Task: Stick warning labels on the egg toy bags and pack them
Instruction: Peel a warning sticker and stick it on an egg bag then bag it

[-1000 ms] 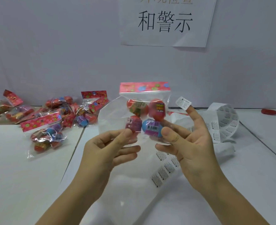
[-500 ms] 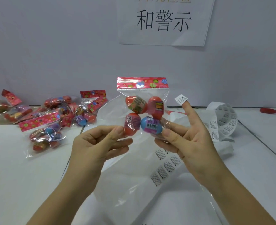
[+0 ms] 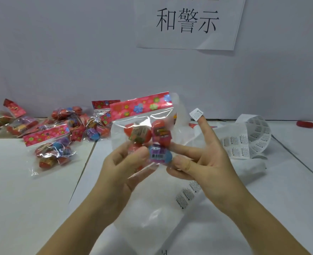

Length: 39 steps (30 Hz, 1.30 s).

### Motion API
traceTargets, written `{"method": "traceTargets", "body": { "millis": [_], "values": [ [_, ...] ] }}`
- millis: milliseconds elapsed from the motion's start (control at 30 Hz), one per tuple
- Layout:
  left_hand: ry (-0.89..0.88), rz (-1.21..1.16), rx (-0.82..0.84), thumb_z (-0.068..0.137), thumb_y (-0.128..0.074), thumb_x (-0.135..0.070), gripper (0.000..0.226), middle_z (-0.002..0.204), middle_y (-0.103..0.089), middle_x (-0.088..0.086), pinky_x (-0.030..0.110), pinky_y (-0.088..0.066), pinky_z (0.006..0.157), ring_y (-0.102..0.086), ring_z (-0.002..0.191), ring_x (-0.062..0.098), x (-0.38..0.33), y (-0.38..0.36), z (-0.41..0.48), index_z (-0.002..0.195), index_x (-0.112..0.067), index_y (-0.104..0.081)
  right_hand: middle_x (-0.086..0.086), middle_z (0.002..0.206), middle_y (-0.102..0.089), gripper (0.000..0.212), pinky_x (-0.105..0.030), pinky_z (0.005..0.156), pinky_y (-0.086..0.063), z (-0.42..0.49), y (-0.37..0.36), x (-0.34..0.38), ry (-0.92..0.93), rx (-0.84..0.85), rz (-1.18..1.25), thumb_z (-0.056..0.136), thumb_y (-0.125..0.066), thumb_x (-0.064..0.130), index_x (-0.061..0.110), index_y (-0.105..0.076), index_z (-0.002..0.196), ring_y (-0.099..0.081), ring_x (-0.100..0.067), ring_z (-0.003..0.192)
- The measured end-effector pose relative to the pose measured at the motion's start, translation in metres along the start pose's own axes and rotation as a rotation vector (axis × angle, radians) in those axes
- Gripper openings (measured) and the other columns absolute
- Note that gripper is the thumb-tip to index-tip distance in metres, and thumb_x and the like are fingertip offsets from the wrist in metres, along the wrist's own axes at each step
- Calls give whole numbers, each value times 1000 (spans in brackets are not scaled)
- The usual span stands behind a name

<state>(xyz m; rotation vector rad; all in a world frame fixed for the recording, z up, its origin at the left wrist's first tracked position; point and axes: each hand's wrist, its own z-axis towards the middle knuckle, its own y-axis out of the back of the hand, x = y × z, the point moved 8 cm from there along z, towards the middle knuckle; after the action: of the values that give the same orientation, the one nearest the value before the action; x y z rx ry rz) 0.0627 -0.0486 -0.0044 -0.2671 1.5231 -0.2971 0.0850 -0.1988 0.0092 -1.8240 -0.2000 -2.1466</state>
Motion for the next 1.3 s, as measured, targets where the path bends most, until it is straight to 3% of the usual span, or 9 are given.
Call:
{"method": "traceTargets", "body": {
  "millis": [100, 200, 333, 533, 800, 933, 1133, 1233, 1300],
  "values": [
    [-20, -5, -64, 56, -90, -26, 42, 97, -76, 11, 26, -59, 71, -74, 90, 25, 4, -1, -2, 96, -21, -78, 7, 104, -74, 99, -29, 72, -59, -4, -5, 0, 34, -44, -62, 75, -71, 14, 50, -11, 146, -73, -19, 89],
    [4, -34, -97, 54, -79, -31, 47, 96, -76, 14, 30, -60, 70, -75, 87, 27, 9, 1, -3, 97, -14, -77, 8, 96, -75, 90, -26, 64, -58, -5, 0, 5, 81, -122, -101, 72, -74, 22, 49, -21, 138, -73, -19, 82],
    [18, -21, -66, 54, -78, -31, 35, 94, -76, 13, 26, -59, 66, -75, 84, 25, 9, -5, -5, 88, -23, -80, 0, 81, -75, 72, -23, 57, -56, -5, 11, 7, 94, -206, -97, 63, -73, 30, 50, -34, 121, -73, -16, 75],
    [56, -95, -115, 51, -78, -31, 59, 96, -76, 15, 27, -59, 62, -75, 83, 26, 7, 2, -2, 105, -8, -70, -8, 82, -75, 68, -26, 53, -56, -2, 24, 12, 121, -257, -25, 65, -73, 23, 46, -38, 118, -71, -22, 62],
    [54, -56, -54, 54, -78, -30, 44, 96, -75, 18, 26, -59, 64, -75, 84, 26, 9, -3, -3, 93, -9, -77, -7, 81, -75, 77, -24, 55, -56, -2, 14, 4, 50, -175, -40, 63, -75, 23, 44, -35, 125, -72, -19, 68],
    [81, -84, -42, 52, -77, -31, 39, 95, -75, 19, 26, -59, 61, -75, 81, 27, 10, -4, -3, 87, -13, -78, -10, 79, -75, 82, -25, 54, -55, 0, 15, 4, 45, -161, 59, 58, -77, 22, 36, -37, 128, -69, -18, 60],
    [107, -104, -31, 53, -78, -33, 36, 96, -75, 17, 26, -59, 60, -75, 82, 26, 11, -4, -2, 85, -17, -80, -10, 88, -75, 94, -30, 55, -56, 2, 13, -2, -32, -118, 191, 55, -80, 32, 29, -35, 138, -71, -22, 65],
    [88, -133, -64, 60, -88, -33, 55, 100, -75, 16, 27, -59, 63, -74, 87, 25, 11, 0, -1, 106, -10, -70, -4, 98, -74, 99, -31, 60, -58, -1, 5, 7, 40, -72, 99, 51, -92, 41, 47, -31, 130, -73, -20, 79],
    [73, -115, -86, 59, -85, -41, 66, 103, -75, 12, 26, -58, 67, -73, 89, 21, 11, -1, -1, 114, -11, -65, 0, 96, -75, 94, -29, 65, -59, -7, 1, 12, 132, -116, -3, 59, -90, 29, 56, -28, 124, -73, -19, 79]
  ]
}}
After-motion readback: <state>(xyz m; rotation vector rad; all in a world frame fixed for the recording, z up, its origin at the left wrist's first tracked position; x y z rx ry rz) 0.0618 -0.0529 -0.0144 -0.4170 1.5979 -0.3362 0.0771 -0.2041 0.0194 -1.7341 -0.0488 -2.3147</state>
